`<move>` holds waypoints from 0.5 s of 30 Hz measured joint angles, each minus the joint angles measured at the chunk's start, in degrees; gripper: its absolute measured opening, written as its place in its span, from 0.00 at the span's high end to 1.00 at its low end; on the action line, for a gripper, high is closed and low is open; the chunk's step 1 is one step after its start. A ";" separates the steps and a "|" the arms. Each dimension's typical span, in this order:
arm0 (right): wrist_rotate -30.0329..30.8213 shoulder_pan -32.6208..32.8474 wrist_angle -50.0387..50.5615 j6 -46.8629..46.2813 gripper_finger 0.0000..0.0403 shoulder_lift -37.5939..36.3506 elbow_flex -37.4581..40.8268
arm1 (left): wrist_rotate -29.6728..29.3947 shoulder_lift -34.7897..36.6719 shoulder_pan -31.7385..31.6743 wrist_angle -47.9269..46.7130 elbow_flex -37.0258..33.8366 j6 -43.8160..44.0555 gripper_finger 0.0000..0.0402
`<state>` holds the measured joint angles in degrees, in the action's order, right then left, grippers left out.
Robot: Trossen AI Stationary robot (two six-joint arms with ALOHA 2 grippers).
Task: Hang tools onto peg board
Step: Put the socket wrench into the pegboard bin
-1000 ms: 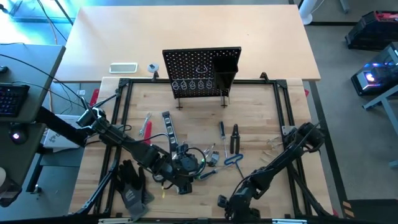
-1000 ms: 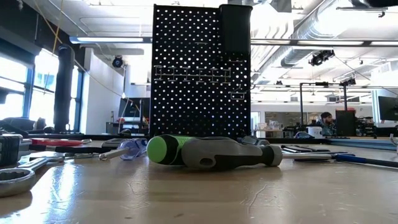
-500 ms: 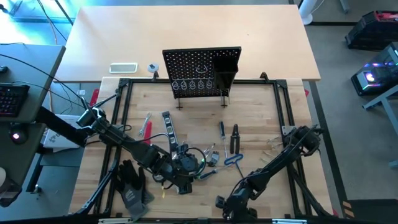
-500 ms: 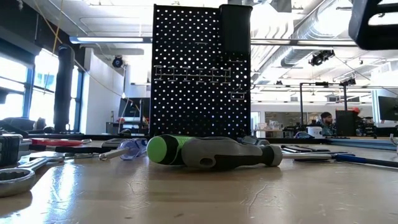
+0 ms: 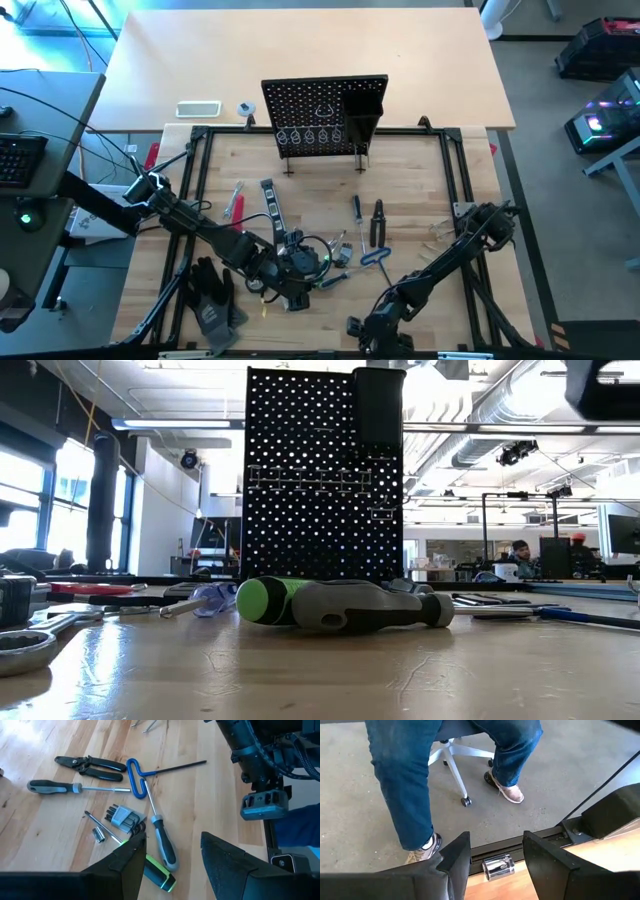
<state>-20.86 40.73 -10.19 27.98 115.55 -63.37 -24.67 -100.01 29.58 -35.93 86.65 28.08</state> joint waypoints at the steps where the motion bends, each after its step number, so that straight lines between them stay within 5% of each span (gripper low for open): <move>1: 0.02 0.00 -0.05 0.36 0.57 0.00 0.00 | 0.00 0.00 0.00 0.03 0.00 -0.01 0.55; 15: -1.05 -0.23 -1.87 0.12 0.57 2.85 0.02 | 0.02 0.00 0.02 0.29 0.00 -0.10 0.55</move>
<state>-21.91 40.50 -12.06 28.10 118.40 -63.35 -24.64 -100.01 29.61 -35.64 86.65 27.99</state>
